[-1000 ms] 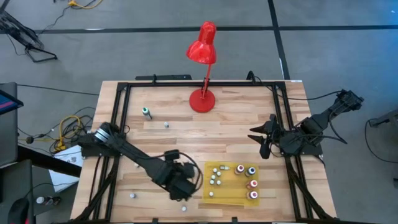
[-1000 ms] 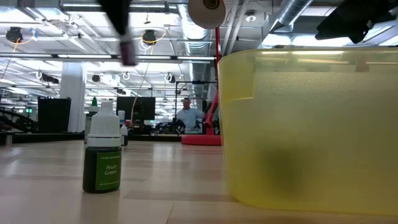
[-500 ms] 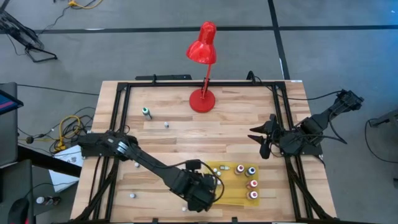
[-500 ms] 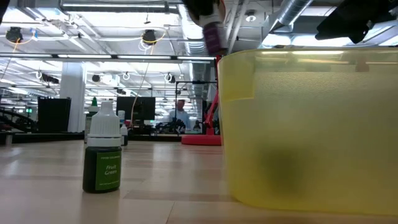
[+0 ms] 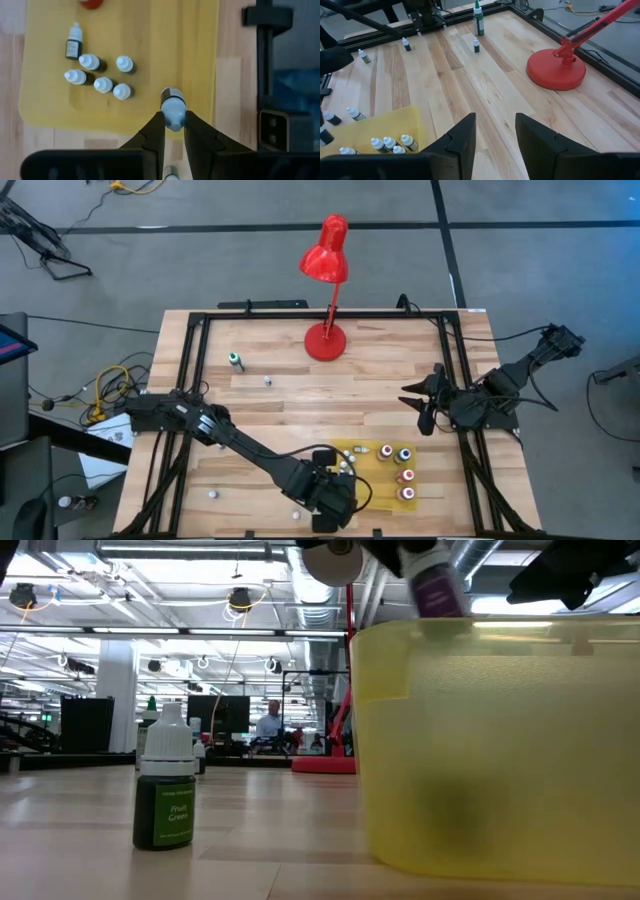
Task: Pick & Place food coloring
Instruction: Put the violet food coloring into the yellow bin
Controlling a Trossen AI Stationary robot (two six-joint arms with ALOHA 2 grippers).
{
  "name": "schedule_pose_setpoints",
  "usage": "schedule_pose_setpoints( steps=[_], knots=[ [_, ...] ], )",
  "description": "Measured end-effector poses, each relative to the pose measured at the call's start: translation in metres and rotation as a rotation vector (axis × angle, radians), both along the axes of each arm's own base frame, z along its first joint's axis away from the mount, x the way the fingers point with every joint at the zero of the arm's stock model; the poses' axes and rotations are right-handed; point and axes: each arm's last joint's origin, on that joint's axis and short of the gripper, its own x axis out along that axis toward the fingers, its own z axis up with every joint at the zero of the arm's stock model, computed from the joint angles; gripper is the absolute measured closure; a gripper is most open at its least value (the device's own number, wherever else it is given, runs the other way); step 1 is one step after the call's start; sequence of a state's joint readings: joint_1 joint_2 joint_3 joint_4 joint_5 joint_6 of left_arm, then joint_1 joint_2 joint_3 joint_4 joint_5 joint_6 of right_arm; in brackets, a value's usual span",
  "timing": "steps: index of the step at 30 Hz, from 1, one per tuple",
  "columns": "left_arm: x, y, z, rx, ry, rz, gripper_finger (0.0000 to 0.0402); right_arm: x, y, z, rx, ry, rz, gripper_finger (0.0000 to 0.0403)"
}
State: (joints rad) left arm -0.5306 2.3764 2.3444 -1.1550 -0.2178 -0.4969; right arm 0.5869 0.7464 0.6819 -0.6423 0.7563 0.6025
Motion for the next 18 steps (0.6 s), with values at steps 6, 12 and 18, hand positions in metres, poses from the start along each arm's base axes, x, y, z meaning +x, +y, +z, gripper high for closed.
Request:
schedule_pose_setpoints(
  steps=[6,12,18],
  knots=[
    [0.002,0.004,-0.012,0.045,0.028,-0.070,0.0355,0.000,0.000,0.000,0.000,0.001,0.000,0.0274],
    [0.005,0.010,-0.026,0.092,0.045,-0.152,0.0355,0.000,0.000,0.000,0.000,0.001,0.000,0.0274],
    [0.009,0.018,-0.032,0.103,0.064,-0.205,0.0355,0.000,0.000,0.000,0.000,0.001,0.000,0.0274]
  ],
)
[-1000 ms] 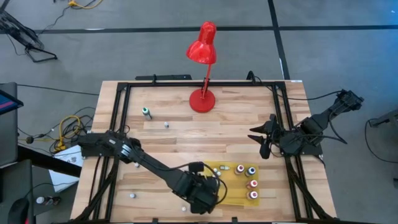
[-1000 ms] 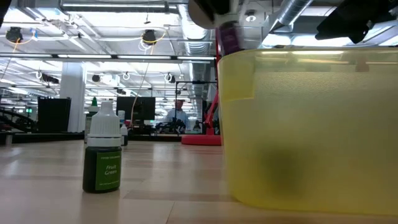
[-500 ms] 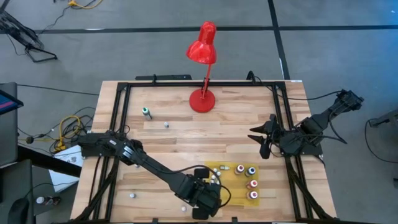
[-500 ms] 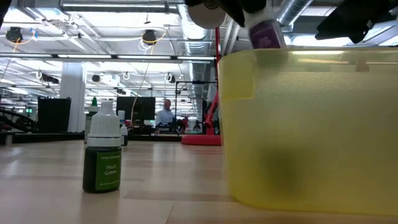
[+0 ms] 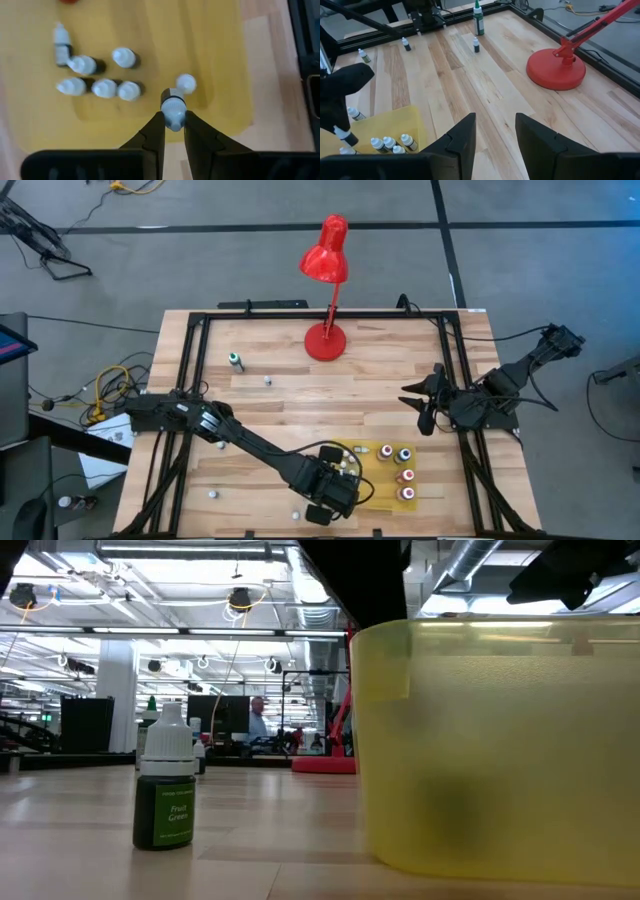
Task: Pick & Place food coloring
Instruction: Put the violet food coloring into the yellow bin
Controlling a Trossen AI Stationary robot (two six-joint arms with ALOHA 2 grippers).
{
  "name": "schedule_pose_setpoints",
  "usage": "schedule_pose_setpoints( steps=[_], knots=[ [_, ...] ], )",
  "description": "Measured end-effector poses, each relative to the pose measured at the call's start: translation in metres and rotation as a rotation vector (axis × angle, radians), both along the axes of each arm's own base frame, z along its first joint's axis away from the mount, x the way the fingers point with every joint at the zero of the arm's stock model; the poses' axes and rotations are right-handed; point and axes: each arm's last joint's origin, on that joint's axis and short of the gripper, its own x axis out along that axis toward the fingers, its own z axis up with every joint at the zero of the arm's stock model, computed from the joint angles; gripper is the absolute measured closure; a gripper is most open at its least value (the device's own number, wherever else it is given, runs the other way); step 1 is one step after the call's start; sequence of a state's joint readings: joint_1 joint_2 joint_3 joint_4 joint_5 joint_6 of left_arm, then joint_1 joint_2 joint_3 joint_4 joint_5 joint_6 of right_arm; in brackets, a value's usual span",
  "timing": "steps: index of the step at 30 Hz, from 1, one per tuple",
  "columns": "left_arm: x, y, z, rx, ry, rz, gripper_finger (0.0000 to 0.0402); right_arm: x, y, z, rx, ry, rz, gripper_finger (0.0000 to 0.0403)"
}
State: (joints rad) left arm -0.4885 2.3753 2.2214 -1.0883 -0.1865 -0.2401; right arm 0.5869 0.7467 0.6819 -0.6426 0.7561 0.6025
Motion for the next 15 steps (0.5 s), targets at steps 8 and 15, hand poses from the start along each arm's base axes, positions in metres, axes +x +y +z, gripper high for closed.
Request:
schedule_pose_setpoints(
  steps=[8,15],
  knots=[
    [0.006,0.010,-0.003,0.012,0.024,-0.109,0.0355,0.000,0.000,0.000,0.000,0.000,0.000,0.0274],
    [0.013,0.013,-0.023,0.002,0.074,-0.153,0.0355,0.000,0.000,0.000,0.000,0.000,0.000,0.0274]
  ],
)
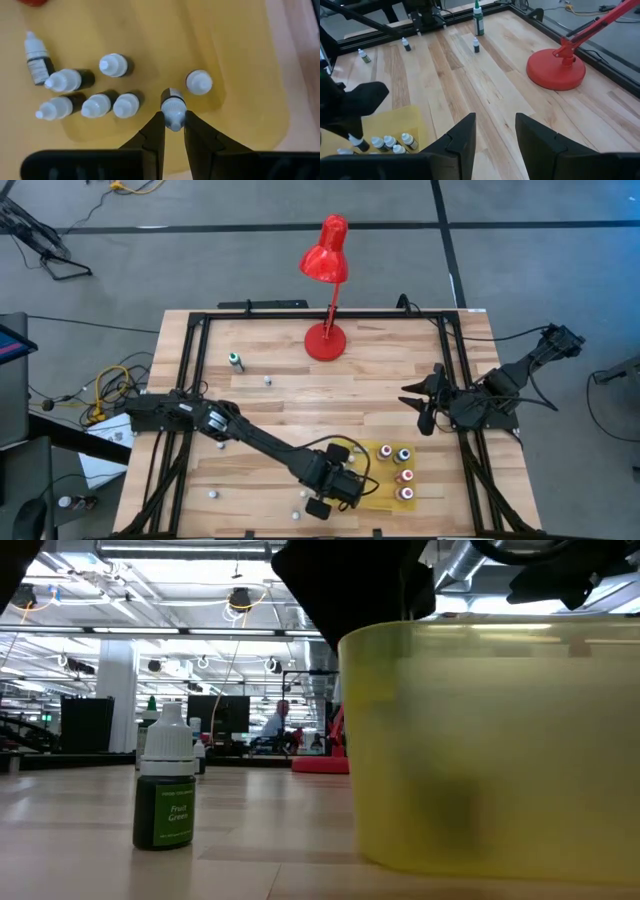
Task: Pick & Place food coloring
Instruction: Put the violet food coloring into the yellow bin, then move the blue food coloring to the center of the table
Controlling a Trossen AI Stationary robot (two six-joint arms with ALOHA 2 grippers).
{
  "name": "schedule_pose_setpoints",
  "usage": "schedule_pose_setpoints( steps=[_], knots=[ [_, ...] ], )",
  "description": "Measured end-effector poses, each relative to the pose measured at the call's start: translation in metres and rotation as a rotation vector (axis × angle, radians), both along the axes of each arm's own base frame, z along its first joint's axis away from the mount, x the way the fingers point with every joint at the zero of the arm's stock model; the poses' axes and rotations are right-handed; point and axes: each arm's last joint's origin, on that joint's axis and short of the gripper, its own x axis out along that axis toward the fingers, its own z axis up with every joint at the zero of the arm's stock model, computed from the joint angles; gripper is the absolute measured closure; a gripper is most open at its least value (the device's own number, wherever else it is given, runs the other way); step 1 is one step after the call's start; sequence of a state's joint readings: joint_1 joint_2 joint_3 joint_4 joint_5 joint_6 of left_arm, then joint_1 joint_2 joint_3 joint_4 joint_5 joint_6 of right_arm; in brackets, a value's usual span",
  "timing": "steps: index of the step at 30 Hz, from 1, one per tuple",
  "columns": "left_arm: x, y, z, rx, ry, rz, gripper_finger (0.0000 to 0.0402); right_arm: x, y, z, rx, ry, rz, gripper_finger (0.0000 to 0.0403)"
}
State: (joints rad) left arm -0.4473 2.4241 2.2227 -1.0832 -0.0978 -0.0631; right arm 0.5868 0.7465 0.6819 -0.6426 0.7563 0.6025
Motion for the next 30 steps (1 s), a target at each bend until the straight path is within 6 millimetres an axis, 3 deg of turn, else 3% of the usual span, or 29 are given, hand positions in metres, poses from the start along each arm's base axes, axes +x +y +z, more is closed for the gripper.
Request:
schedule_pose_setpoints(
  steps=[14,22,26,30],
  knots=[
    [0.001,0.008,-0.001,-0.002,0.020,0.032,0.0353,0.000,0.000,0.000,0.000,0.000,0.000,0.0274],
    [0.003,0.007,0.001,-0.021,-0.001,0.065,0.0283,0.000,0.000,0.000,0.000,0.000,0.000,0.0274],
    [0.006,0.005,0.013,-0.008,-0.051,0.072,0.0256,0.000,0.000,0.000,0.000,0.000,0.000,0.0274],
    [0.001,0.001,0.038,0.066,-0.098,0.084,0.0247,0.000,0.000,0.000,0.000,0.000,0.000,0.0274]
  ],
)
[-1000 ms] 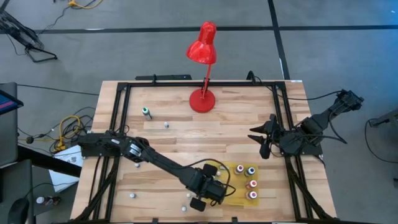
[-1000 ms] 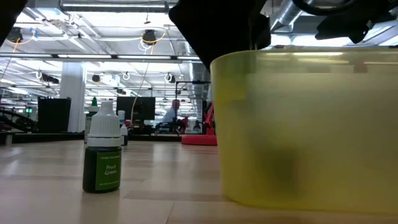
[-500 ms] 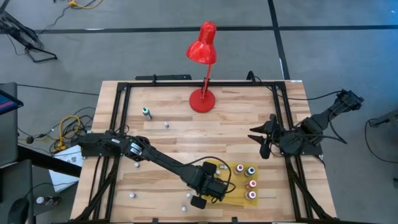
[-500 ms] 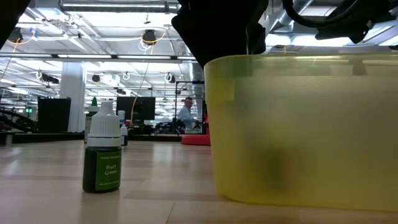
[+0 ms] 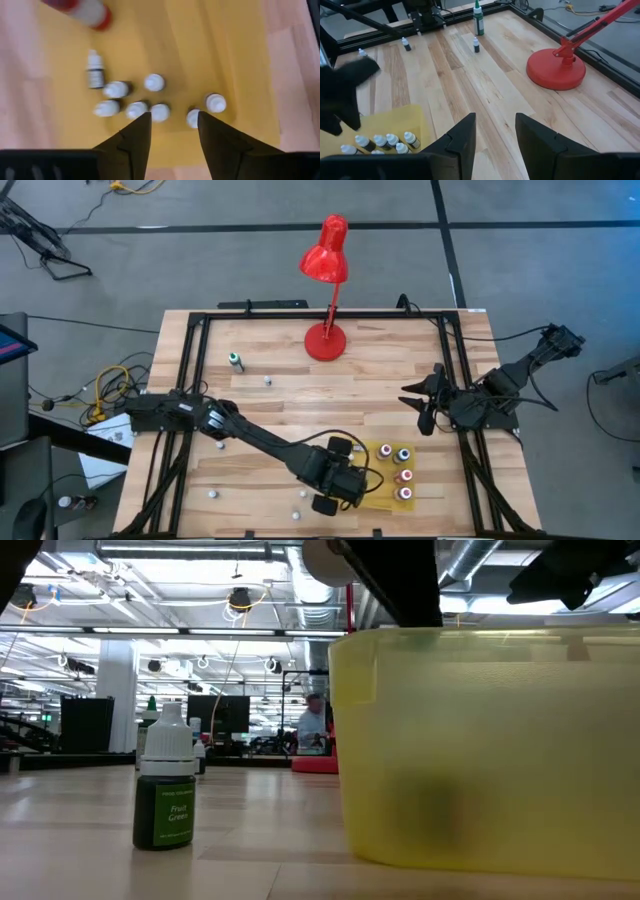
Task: Pick & Place food coloring
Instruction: Move the blue food coloring to the center of the table
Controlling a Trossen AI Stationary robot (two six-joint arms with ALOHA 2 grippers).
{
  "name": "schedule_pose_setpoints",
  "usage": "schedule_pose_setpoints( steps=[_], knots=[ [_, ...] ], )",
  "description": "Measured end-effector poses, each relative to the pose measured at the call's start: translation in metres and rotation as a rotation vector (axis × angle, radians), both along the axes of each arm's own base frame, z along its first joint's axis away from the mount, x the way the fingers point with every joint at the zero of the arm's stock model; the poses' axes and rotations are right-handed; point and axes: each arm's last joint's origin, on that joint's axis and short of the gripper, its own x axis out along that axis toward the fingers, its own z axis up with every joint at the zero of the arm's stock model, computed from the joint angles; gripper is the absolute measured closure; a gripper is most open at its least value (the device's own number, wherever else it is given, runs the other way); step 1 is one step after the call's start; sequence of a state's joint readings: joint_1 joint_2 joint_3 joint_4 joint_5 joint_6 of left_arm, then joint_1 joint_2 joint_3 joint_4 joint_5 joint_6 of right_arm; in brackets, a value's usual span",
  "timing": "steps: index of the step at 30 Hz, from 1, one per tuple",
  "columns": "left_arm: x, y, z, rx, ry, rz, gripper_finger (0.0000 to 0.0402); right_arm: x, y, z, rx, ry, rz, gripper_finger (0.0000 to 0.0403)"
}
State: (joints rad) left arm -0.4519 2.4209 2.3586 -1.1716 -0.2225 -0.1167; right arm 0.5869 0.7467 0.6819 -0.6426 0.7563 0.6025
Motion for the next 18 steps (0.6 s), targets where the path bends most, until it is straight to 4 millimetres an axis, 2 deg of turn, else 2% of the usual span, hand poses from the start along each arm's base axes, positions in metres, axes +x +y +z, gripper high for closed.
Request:
schedule_pose_setpoints(
  steps=[7,11,15,18],
  knots=[
    [-0.037,-0.003,0.027,0.155,0.048,0.069,0.0246,0.000,0.000,0.000,0.000,0.000,0.000,0.0274],
    [-0.058,-0.001,0.035,0.237,0.132,0.149,0.0246,0.000,0.000,0.000,0.000,0.000,0.000,0.0274],
    [-0.071,-0.007,0.039,0.228,0.140,0.202,0.0246,0.000,0.000,0.000,0.000,0.000,0.000,0.0274],
    [-0.091,-0.006,0.043,0.211,0.181,0.231,0.0246,0.000,0.000,0.000,0.000,0.000,0.000,0.0274]
  ],
)
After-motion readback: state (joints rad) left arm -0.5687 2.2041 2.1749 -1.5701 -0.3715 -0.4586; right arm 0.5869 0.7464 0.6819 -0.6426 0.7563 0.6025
